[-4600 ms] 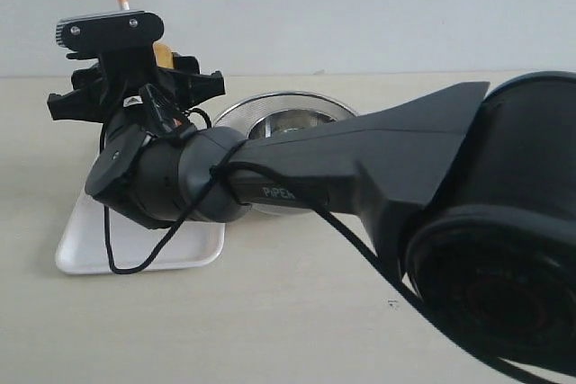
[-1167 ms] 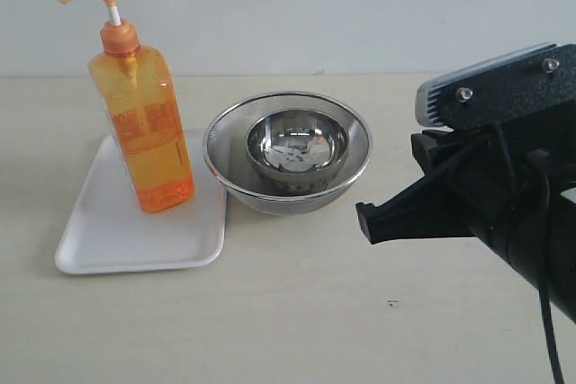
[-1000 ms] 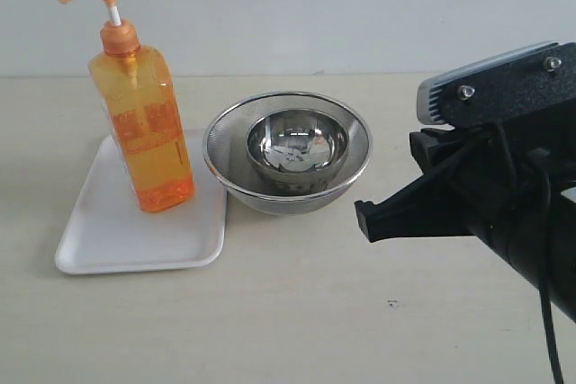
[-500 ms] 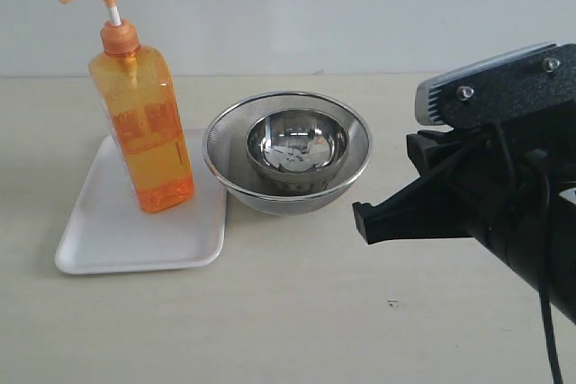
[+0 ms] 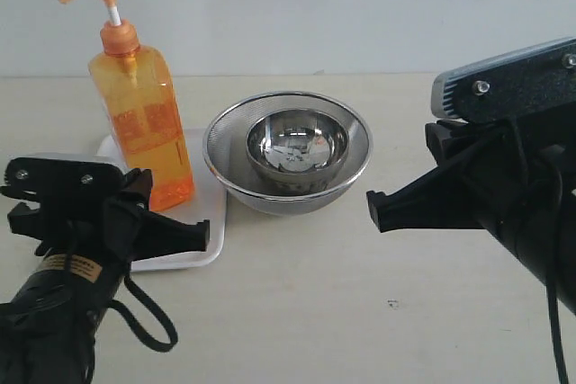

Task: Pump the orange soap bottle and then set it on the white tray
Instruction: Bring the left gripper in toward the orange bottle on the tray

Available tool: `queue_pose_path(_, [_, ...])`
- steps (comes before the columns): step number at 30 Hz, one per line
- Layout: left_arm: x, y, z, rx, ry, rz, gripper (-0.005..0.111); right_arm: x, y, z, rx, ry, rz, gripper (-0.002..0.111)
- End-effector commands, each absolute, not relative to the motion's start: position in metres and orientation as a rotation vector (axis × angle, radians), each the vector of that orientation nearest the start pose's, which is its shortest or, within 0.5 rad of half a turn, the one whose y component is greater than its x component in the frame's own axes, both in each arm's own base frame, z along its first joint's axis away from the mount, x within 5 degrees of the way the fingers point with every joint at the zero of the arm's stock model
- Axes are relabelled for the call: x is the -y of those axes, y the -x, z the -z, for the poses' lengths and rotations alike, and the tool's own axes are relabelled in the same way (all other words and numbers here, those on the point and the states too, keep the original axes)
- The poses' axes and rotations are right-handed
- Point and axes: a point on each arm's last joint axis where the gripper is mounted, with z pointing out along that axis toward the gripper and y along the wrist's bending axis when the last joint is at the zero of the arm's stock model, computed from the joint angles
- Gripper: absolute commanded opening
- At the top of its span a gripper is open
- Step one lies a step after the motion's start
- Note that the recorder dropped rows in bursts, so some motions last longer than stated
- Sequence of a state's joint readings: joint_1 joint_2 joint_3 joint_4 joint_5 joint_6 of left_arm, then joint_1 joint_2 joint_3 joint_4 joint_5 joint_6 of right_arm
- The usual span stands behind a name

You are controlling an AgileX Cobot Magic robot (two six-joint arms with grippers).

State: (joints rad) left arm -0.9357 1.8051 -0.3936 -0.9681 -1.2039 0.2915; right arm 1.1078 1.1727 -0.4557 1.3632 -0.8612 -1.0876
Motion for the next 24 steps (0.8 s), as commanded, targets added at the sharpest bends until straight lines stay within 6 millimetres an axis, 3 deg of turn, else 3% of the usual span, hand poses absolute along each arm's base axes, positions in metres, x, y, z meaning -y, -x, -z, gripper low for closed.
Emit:
queue_pose_path(1, [0.17, -0.217, -0.133, -1.732, -0.112, 0.026, 0.005, -0.146, -0.149, -0.244, -1.795, 0.33, -0.066, 0.0])
queue_pose_path(3, [0.176, -0.223, -0.138, -1.703, -0.143, 0.048, 0.012, -0.147, -0.149, -0.244, -1.798, 0.333, -0.069, 0.0])
queue_pose_path(7, [0.183, -0.23, -0.144, -1.678, -0.108, 0.074, 0.082, -0.147, -0.148, -0.244, -1.794, 0.339, -0.074, 0.0])
queue_pose_path(8, [0.183, -0.232, -0.146, -1.675, -0.064, 0.082, 0.086, -0.148, -0.148, -0.244, -1.795, 0.343, -0.078, 0.0])
queue_pose_path(13, [0.197, -0.268, -0.153, -1.685, -0.025, 0.014, 0.086, -0.15, -0.148, -0.244, -1.796, 0.351, -0.108, 0.0])
queue_pose_path(16, [0.195, -0.28, -0.149, -1.695, 0.034, -0.043, 0.086, -0.15, -0.148, -0.244, -1.797, 0.352, -0.109, 0.0])
queue_pose_path(20, [0.192, -0.282, -0.153, -1.67, 0.063, -0.1, 0.086, -0.15, -0.148, -0.244, -1.793, 0.357, -0.109, 0.0])
queue_pose_path(24, [0.195, -0.276, -0.148, -1.77, 0.119, -0.068, 0.086, -0.151, -0.148, -0.245, -1.777, 0.373, -0.108, 0.0])
